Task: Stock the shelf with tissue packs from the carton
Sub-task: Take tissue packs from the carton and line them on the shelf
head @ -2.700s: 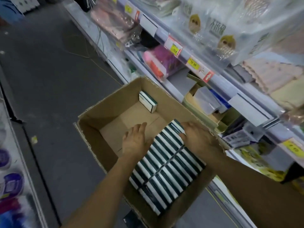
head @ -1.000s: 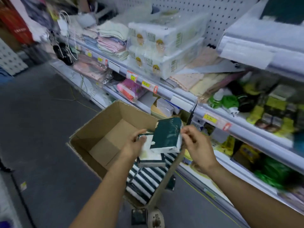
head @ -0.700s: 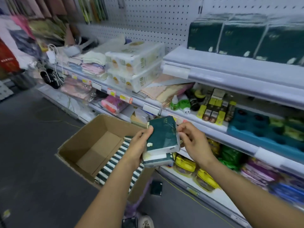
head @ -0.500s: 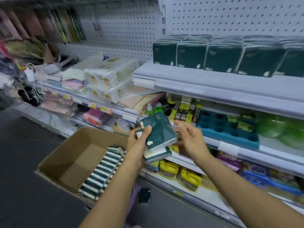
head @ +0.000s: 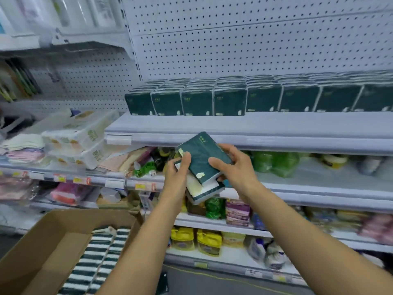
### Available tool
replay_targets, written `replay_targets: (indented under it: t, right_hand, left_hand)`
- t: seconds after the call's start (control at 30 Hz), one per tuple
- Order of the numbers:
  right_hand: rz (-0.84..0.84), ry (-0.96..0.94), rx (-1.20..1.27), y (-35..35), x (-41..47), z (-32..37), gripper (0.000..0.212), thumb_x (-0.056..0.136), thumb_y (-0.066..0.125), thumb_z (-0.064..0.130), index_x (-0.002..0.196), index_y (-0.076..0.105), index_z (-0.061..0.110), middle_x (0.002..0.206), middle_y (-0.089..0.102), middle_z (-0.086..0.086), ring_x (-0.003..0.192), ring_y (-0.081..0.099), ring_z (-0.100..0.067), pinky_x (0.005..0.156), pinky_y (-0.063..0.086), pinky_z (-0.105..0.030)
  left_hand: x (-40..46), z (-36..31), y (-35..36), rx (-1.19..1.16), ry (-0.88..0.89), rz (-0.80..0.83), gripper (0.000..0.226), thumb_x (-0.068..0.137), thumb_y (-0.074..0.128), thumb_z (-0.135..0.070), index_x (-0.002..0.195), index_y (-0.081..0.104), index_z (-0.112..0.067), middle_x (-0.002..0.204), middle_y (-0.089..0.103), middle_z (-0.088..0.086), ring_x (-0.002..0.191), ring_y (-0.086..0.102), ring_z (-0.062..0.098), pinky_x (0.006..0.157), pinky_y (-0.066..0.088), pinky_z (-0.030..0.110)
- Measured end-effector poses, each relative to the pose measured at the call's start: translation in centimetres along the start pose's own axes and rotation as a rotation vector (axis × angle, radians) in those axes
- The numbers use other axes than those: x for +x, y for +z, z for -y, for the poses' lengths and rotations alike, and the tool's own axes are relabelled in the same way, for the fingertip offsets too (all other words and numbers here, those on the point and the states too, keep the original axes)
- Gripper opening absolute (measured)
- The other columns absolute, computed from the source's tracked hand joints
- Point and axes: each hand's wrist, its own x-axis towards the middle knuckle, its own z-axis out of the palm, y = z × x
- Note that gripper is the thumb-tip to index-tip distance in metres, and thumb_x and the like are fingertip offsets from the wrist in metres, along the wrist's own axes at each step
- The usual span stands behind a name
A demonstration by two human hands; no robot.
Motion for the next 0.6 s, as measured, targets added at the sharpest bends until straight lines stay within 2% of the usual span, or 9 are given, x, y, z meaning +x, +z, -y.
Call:
replay_targets:
  t: [0.07, 0.1, 0.17, 0.23, 0.3, 0.33, 0.43, 0.47, 0.6]
  right_hand:
    - [-0.037, -0.030, 0.017, -1.4, 0.3, 0.6, 0.035, 0.085, 0.074, 0.011, 0.115, 0.063, 0.025, 0.105, 0.069, 0.002, 0.074, 0.068, -0.003, 0.053, 0.050, -0.021]
    - [-0.057, -0.041, 0.022, -2.1, 0.5, 0.8, 0.035, 0.085, 0.073, 0.010, 0.114, 0.063, 0.027, 0.106, 0.069, 0.001, 0.078, 0.068, -0.006, 0.054, 0.051, -0.020]
    - [-0.101, -0.061, 0.015, -3.4, 1.0, 1.4, 0.035, 0.086, 0.073, 0.011, 0.115, 0.064, 0.028, 0.109, 0.068, -0.004, 0.087, 0.069, -0.016, 0.058, 0.053, -0.022]
    - [-0.163, -0.088, -0.026, -4.8, 1.9, 2.3, 0.036, 0.086, 0.073, 0.012, 0.116, 0.063, 0.028, 0.109, 0.066, -0.006, 0.090, 0.068, -0.022, 0.060, 0.056, -0.028]
    - [-0.213, -0.134, -0.057, -6.4, 3.1, 3.4, 0.036, 0.085, 0.074, 0.012, 0.115, 0.061, 0.027, 0.108, 0.065, -0.005, 0.090, 0.068, -0.020, 0.062, 0.059, -0.030]
    - [-0.235, -0.170, -0.082, -7.3, 3.8, 3.9, 0.036, 0.084, 0.074, 0.012, 0.115, 0.061, 0.026, 0.108, 0.065, -0.003, 0.092, 0.067, -0.017, 0.065, 0.058, -0.028]
    - [-0.325, -0.312, -0.297, -10.1, 6.7, 5.4, 0.036, 0.082, 0.076, 0.012, 0.113, 0.061, 0.022, 0.109, 0.062, 0.013, 0.104, 0.056, 0.001, 0.087, 0.048, -0.017]
    - [-0.347, -0.354, -0.378, -11.2, 7.8, 5.8, 0.035, 0.082, 0.076, 0.012, 0.112, 0.060, 0.022, 0.110, 0.061, 0.015, 0.106, 0.055, 0.002, 0.091, 0.043, -0.013]
    - [-0.370, -0.342, -0.737, -14.7, 12.2, 5.9, 0.034, 0.085, 0.072, 0.016, 0.111, 0.058, 0.032, 0.124, 0.058, 0.008, 0.121, 0.051, -0.013, 0.100, 0.041, -0.031]
  left_hand:
    - [0.4, 0.1, 1.4, -0.029, -0.010, 0.056, 0.074, 0.077, 0.059, -0.078, 0.124, 0.055, -0.022, 0.123, 0.066, 0.006, 0.110, 0.066, 0.026, 0.098, 0.050, 0.056]
    - [0.8, 0.0, 2.2, -0.028, -0.015, 0.085, 0.071, 0.080, 0.054, -0.078, 0.126, 0.056, -0.024, 0.123, 0.067, 0.004, 0.112, 0.065, 0.025, 0.100, 0.049, 0.056]
    - [1.3, -0.8, 3.7, 0.004, -0.006, 0.110, 0.043, 0.095, 0.048, -0.060, 0.119, 0.057, -0.025, 0.119, 0.067, 0.004, 0.110, 0.064, 0.023, 0.098, 0.050, 0.049]
    - [2.7, -1.4, 4.6, 0.064, 0.020, 0.144, 0.021, 0.102, 0.050, -0.038, 0.112, 0.056, -0.021, 0.111, 0.066, 0.008, 0.099, 0.064, 0.025, 0.084, 0.052, 0.044]
    - [4.3, -2.2, 5.1, 0.129, 0.093, 0.161, 0.012, 0.101, 0.054, -0.026, 0.111, 0.055, -0.019, 0.102, 0.064, 0.009, 0.084, 0.061, 0.022, 0.066, 0.049, 0.036]
    - [5.2, -2.6, 5.3, 0.143, 0.126, 0.157, 0.011, 0.101, 0.055, -0.023, 0.111, 0.056, -0.019, 0.102, 0.063, 0.008, 0.083, 0.059, 0.021, 0.064, 0.047, 0.033]
    - [7.7, -4.5, 6.7, 0.144, 0.166, 0.132, 0.011, 0.101, 0.056, -0.022, 0.111, 0.056, -0.020, 0.107, 0.063, 0.006, 0.092, 0.063, 0.021, 0.073, 0.053, 0.038]
    - [8.5, -5.1, 7.3, 0.149, 0.184, 0.132, 0.010, 0.100, 0.056, -0.023, 0.110, 0.056, -0.022, 0.108, 0.063, 0.006, 0.095, 0.064, 0.022, 0.075, 0.055, 0.041]
    - [11.7, -6.5, 9.7, 0.117, 0.208, 0.138, 0.009, 0.098, 0.060, -0.022, 0.100, 0.053, -0.028, 0.114, 0.063, 0.009, 0.103, 0.064, 0.025, 0.091, 0.054, 0.049]
